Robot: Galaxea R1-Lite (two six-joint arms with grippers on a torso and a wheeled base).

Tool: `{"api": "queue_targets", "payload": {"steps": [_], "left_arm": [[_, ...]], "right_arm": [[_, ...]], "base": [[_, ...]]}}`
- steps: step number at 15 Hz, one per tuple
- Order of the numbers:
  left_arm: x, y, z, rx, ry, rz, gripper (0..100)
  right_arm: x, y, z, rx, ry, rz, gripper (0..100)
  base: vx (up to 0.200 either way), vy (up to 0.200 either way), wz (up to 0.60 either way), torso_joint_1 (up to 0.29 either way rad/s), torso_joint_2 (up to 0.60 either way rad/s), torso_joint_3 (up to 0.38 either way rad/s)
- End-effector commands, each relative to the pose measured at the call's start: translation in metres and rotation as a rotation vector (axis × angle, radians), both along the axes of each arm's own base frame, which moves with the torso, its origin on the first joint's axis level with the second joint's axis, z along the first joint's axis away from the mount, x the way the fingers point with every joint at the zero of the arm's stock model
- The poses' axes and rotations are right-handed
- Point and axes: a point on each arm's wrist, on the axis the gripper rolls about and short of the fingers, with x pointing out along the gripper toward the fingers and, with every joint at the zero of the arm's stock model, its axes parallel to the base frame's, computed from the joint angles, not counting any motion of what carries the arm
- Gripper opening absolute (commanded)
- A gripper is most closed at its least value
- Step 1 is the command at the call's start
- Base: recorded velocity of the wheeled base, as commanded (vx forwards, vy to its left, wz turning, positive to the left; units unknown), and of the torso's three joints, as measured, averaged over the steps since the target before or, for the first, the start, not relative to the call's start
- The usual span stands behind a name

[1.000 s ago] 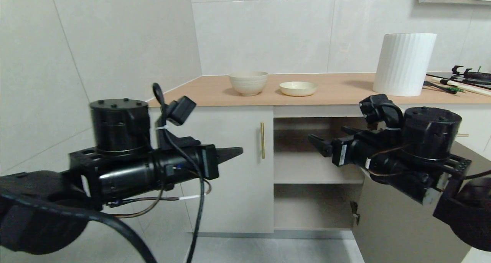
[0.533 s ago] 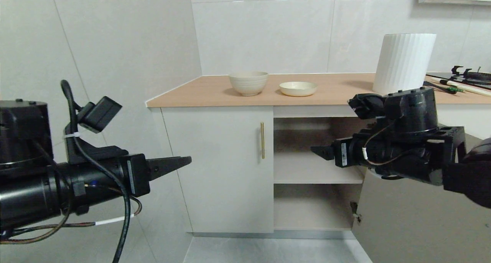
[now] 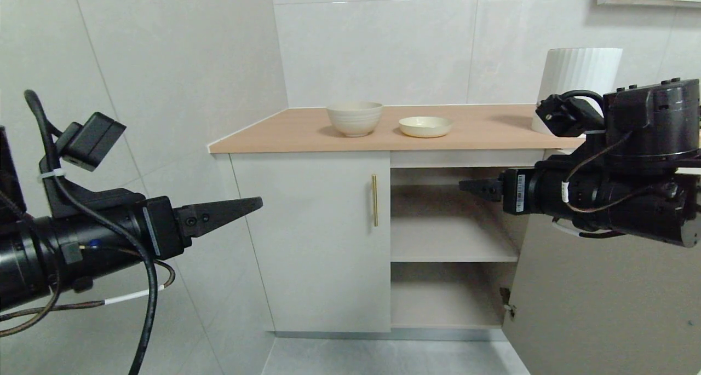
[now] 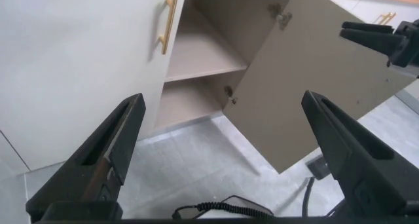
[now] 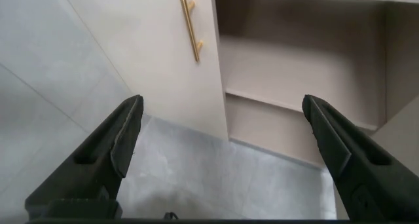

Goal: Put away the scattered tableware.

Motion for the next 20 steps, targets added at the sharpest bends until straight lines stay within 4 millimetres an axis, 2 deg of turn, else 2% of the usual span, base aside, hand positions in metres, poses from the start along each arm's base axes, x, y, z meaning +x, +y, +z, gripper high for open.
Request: {"api": "queue_targets", "payload": {"steps": [1, 2, 17, 20], "left_arm": [[-0.0001, 0.0002, 0.0001, 0.001, 0.001, 0.0, 100], [-0.0001, 0.0001, 0.0004, 0.001, 0.001, 0.0, 100], [0.0038, -0.001, 0.0002, 0.0, 0.007, -0.007, 100], [0.0035, -0.0009, 0.0007, 0.0, 0.004, -0.007, 100]], "right_arm": [[-0.0073, -0.0043, 0.0082, 0.016, -0.025, 0.0, 100], [-0.008, -0.0047, 0.0086, 0.016, -0.027, 0.0, 100], [-0.0129, -0.0053, 0.0082, 0.06, -0.012, 0.007, 100], [-0.0169, -0.008, 0.0088, 0.064, -0.015, 0.016, 100]], "base": [[0.0, 0.0, 0.0, 0.0, 0.0, 0.0], [0.0, 0.0, 0.0, 0.0, 0.0, 0.0], [0.2, 0.0, 0.0, 0.003, 0.0, 0.005], [0.0, 0.0, 0.0, 0.0, 0.0, 0.0]]}}
